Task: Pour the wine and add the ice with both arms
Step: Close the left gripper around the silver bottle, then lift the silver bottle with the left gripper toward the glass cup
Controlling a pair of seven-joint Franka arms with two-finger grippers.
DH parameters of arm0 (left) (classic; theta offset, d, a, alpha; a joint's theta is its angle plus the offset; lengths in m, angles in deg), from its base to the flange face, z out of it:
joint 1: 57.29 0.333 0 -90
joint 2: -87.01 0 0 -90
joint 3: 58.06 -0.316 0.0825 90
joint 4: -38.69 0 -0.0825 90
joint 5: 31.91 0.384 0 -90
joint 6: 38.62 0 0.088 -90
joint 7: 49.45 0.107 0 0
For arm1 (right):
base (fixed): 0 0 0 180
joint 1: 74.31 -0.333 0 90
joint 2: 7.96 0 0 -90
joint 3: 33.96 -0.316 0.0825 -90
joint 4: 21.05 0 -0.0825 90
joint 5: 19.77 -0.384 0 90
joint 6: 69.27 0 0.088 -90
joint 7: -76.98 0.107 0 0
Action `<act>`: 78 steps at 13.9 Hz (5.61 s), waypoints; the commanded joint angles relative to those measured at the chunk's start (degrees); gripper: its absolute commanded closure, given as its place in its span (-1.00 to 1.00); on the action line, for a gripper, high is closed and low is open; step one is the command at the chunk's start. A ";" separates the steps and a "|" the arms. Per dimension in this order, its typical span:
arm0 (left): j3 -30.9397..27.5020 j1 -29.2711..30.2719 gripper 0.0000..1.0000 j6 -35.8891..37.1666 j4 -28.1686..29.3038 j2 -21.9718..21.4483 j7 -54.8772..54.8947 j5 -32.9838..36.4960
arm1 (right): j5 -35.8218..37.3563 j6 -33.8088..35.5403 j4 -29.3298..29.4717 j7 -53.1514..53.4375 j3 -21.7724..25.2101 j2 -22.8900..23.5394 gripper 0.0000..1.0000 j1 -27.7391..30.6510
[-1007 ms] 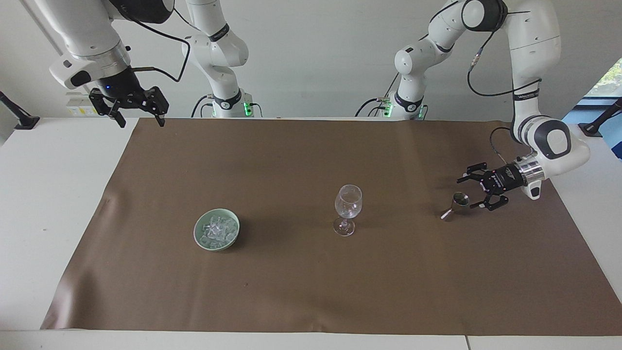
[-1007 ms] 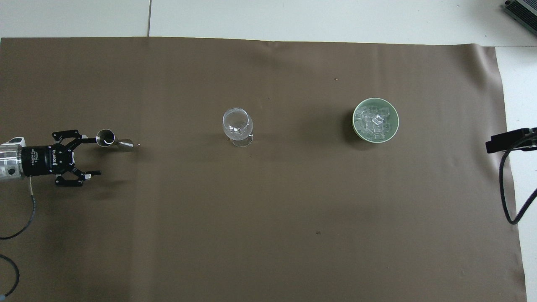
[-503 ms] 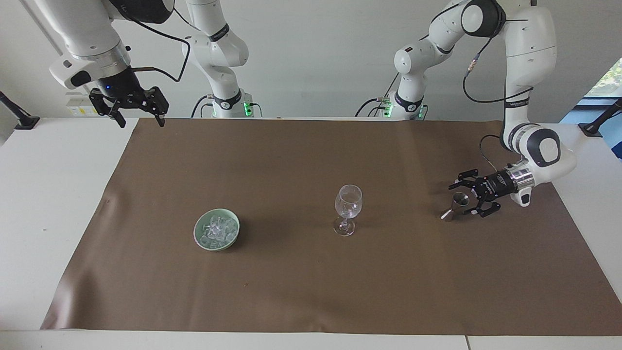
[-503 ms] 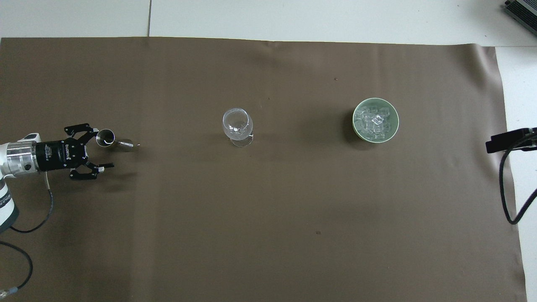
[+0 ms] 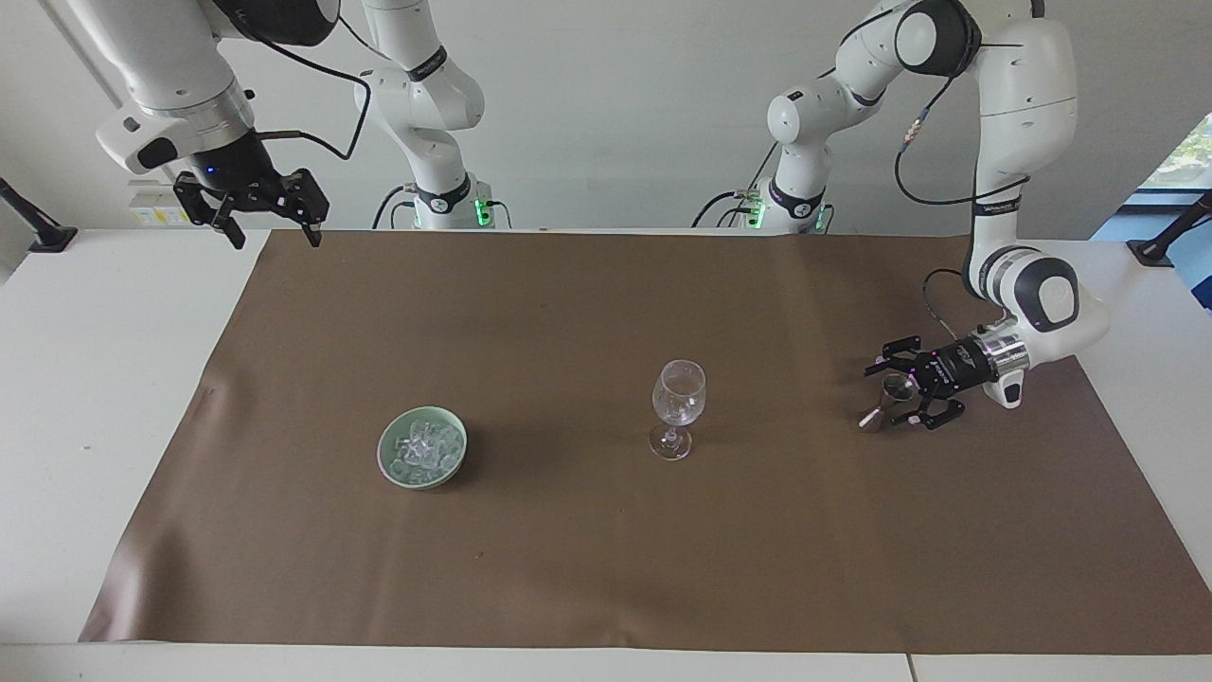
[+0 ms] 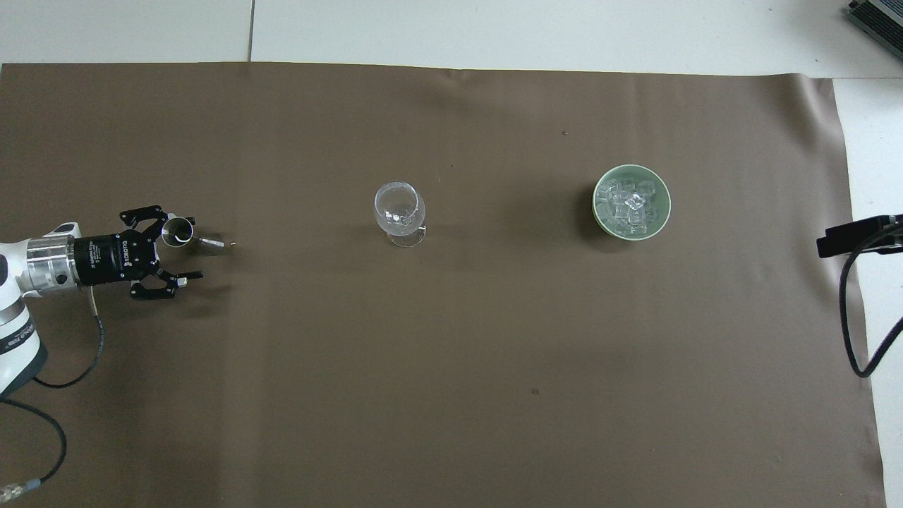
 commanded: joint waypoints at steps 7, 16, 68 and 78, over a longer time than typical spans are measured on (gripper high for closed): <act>-0.63 -0.96 -0.40 -1.31 1.01 -0.16 1.18 -1.85 | -0.97 0.22 -0.99 0.76 -0.17 -0.98 -1.00 0.36; -0.63 -0.78 0.44 -1.31 0.84 -0.08 1.18 -1.76 | -0.97 0.22 -0.99 0.76 -0.17 -1.06 -1.00 0.36; -0.89 -31.54 1.00 -21.51 -2.15 -18.27 -25.53 1.13 | -0.97 0.22 -0.99 0.76 -0.17 -0.98 -1.00 0.36; -0.89 -37.86 1.00 -32.50 -1.19 -18.09 -28.09 1.40 | -0.97 0.22 -0.99 0.76 -0.17 -0.98 -1.00 0.36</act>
